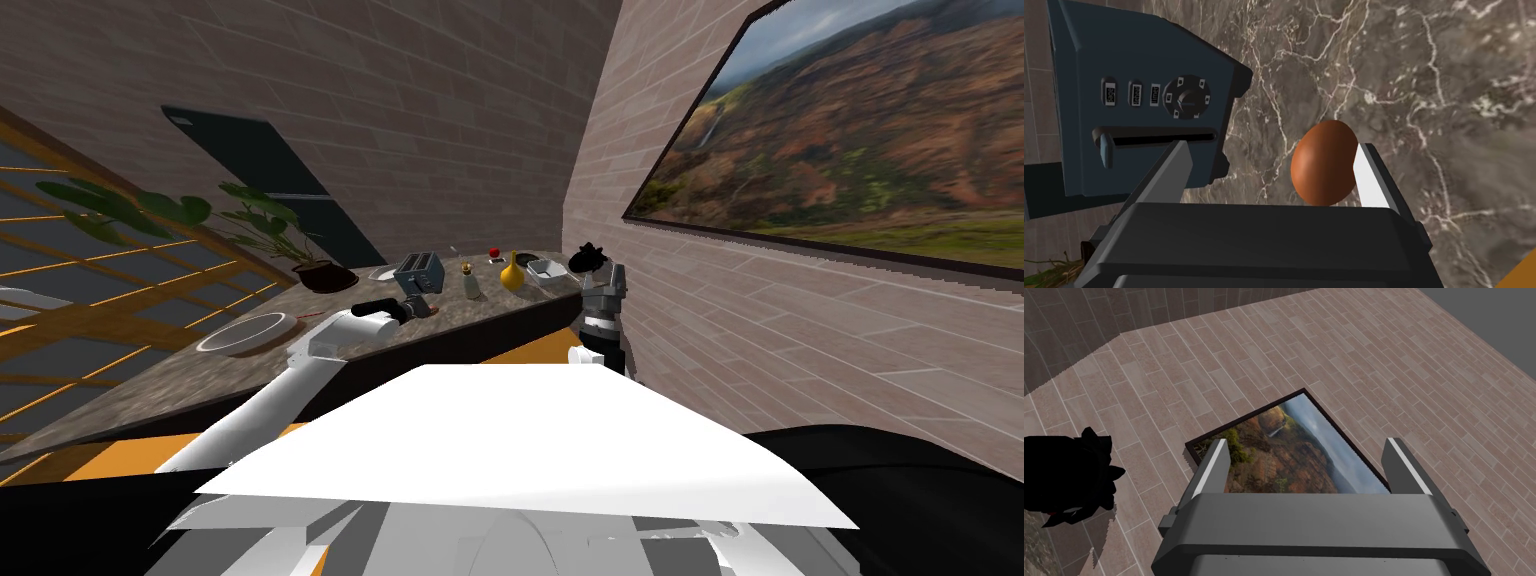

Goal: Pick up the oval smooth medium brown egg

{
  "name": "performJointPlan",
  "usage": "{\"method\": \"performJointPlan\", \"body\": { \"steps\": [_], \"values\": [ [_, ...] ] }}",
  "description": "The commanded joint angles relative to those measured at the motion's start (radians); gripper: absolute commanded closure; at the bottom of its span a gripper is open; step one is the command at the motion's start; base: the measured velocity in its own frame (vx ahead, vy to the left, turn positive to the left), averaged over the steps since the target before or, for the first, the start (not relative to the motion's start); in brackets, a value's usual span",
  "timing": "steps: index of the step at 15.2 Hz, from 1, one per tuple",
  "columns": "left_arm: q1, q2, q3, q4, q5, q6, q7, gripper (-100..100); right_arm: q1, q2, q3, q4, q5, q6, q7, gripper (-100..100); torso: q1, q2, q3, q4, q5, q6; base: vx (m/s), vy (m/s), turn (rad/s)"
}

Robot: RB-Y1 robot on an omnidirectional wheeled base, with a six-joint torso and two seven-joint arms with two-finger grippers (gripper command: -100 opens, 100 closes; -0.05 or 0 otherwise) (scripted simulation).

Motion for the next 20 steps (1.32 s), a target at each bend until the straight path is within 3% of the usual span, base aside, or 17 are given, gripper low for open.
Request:
{"method": "performJointPlan", "body": {
  "steps": [1,7,8,9,11,12,13,17,19,20],
  "values": [
    [-0.002,0.012,-0.002,0.02,0.011,0.04,0.019,-100,0.0,0.0,0.0,0.0,0.0,0.0,0.0,0,0.0,0.0,0.0,0.0,0.0,0.0,0.043,-0.019,-0.027],
    [0.017,0.029,-0.022,0.082,0.037,0.123,0.053,-100,0.0,0.0,0.0,0.0,0.0,0.0,0.0,0,0.002,-0.002,-0.001,0.0,0.0,0.0,0.061,-0.004,-0.034],
    [0.004,0.028,-0.018,0.07,0.031,0.111,0.049,-100,0.0,0.0,0.0,0.0,0.0,0.0,0.0,0,0.002,-0.002,-0.001,-0.001,0.001,0.0,0.044,0.007,-0.006],
    [-0.003,0.01,-0.023,0.106,0.024,0.094,0.034,-100,0.0,0.0,0.0,0.0,0.0,0.0,0.0,0,0.002,-0.002,-0.001,0.0,0.001,0.0,0.027,0.006,-0.028],
    [-0.009,-0.004,-0.025,0.129,0.018,0.078,0.022,-100,0.0,0.0,0.0,0.0,0.0,0.0,0.0,0,0.002,0.0,0.0,0.0,0.001,0.0,0.028,0.007,-0.043],
    [-0.006,0.006,-0.023,0.116,0.024,0.09,0.03,-100,0.0,0.0,0.0,0.0,0.0,0.0,0.0,0,0.002,0.0,0.0,0.0,0.001,0.0,0.016,0.005,-0.014],
    [-0.007,0.005,-0.024,0.12,0.023,0.086,0.027,100,0.0,0.0,0.0,0.0,0.0,0.0,0.0,0,0.002,0.001,0.0,0.0,0.0,0.0,0.005,0.001,-0.001],
    [-0.007,0.005,-0.024,0.119,0.023,0.086,0.027,100,0.0,0.0,0.0,0.0,0.0,0.0,0.0,0,0.002,0.002,0.001,0.001,0.001,0.0,0.0,0.0,0.0],
    [0.005,0.028,-0.02,0.076,0.033,0.113,0.049,100,0.0,0.0,0.0,0.0,0.0,0.0,0.0,0,0.001,0.003,0.002,0.001,0.0,-0.001,-0.02,-0.005,0.048],
    [-0.001,0.019,-0.021,0.093,0.029,0.101,0.039,100,0.0,0.0,0.0,0.0,0.0,0.0,0.0,0,0.001,0.004,0.003,0.001,0.0,-0.001,-0.017,-0.007,0.021]
  ]
}}
